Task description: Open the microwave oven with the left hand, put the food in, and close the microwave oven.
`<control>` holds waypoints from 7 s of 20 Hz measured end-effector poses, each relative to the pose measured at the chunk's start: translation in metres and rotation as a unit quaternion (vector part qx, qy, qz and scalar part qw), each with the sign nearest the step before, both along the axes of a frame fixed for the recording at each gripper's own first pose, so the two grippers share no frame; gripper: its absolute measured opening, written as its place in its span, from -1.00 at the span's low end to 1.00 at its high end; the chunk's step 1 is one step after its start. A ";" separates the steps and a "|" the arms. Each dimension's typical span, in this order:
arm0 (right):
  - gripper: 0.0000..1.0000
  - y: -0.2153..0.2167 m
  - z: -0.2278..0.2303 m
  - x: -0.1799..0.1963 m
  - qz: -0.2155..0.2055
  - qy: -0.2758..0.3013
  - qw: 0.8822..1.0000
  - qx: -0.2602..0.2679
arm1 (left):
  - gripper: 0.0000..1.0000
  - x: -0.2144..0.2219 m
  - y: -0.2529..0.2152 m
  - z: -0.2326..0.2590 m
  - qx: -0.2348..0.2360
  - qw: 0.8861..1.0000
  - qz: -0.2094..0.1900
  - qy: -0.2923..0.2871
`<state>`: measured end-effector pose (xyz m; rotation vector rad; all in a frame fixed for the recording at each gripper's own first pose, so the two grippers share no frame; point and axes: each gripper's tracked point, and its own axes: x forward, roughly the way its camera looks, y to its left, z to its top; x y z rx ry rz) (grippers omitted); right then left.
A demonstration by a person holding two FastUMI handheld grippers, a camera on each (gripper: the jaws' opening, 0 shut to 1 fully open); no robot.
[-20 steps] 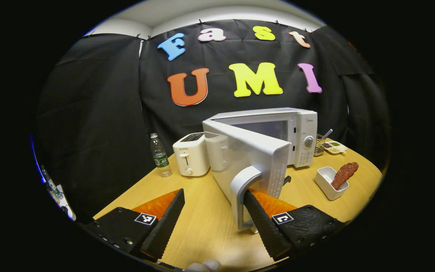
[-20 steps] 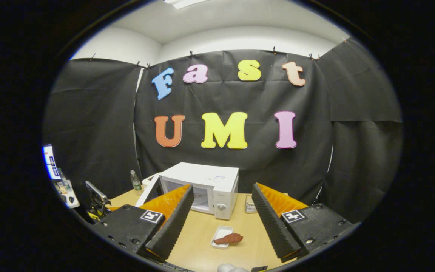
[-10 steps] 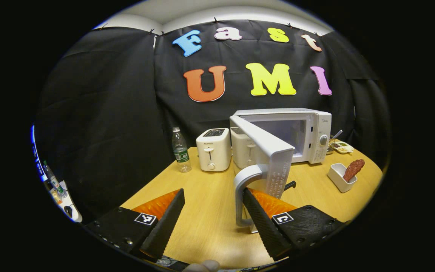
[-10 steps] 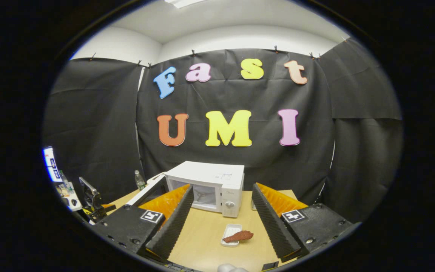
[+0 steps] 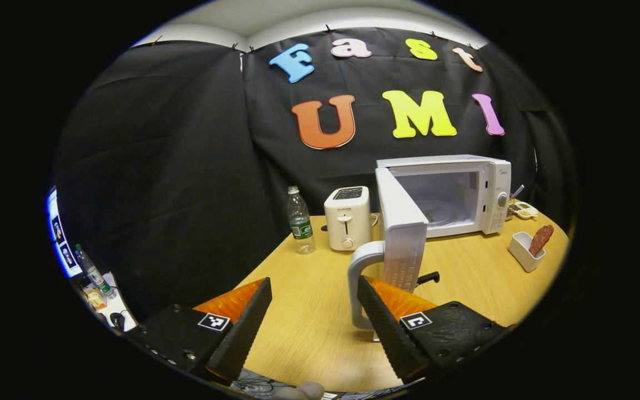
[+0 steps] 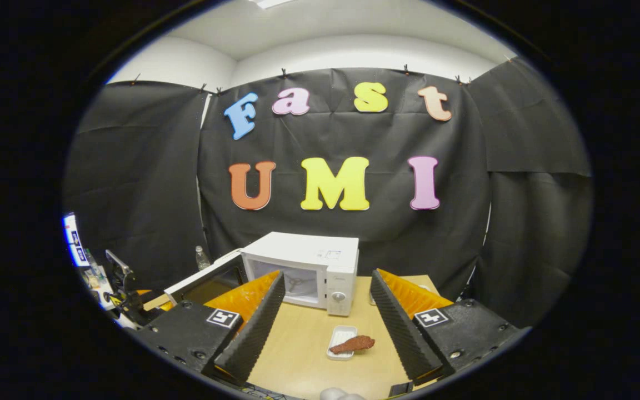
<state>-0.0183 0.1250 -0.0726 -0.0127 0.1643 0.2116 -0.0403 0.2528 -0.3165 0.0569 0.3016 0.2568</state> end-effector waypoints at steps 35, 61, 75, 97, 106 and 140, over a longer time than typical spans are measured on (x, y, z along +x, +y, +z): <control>-0.54 -0.059 -0.337 0.125 0.172 0.534 0.769 0.308 | 0.90 0.023 -0.257 0.158 -0.001 0.998 -0.056 -0.038; -0.79 0.152 -0.214 0.186 0.024 0.233 0.844 0.483 | 0.91 -0.013 -0.149 0.150 -0.017 0.989 -0.140 -0.046; -0.81 0.251 -0.294 0.331 -0.128 0.156 0.796 0.571 | 0.91 -0.016 -0.107 0.127 0.006 0.988 -0.150 -0.040; 0.79 0.244 -0.303 0.367 -0.159 0.097 0.943 0.277 | 0.90 0.006 -0.096 0.124 0.012 0.990 -0.130 -0.050; 0.79 0.218 -0.246 0.299 -0.107 0.100 0.970 0.195 | 0.91 0.008 -0.100 0.143 -0.008 0.990 -0.122 -0.070; 0.80 0.014 -0.012 -0.010 -0.064 0.081 0.994 0.043 | -1.00 0.051 0.023 -0.002 -0.054 0.996 -0.072 -0.027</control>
